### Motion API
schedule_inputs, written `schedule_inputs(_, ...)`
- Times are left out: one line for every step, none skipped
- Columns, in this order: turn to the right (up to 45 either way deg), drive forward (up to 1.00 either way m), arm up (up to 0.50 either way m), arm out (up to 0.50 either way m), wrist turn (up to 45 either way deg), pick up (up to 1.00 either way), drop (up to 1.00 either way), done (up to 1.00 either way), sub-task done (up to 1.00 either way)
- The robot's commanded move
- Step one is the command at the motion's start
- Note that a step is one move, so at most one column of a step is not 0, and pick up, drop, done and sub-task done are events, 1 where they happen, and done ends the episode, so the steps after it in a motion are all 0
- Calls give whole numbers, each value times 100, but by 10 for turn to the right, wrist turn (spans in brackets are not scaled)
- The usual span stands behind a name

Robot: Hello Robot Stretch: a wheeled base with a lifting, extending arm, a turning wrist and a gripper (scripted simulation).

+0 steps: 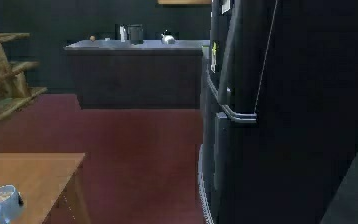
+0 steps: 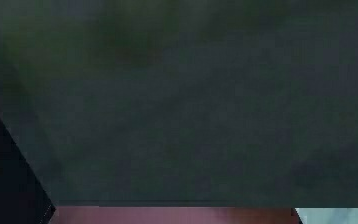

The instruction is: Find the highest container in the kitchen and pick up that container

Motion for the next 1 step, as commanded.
schedule_inputs(-450, 0, 0, 0, 0, 0, 0, 0, 0)
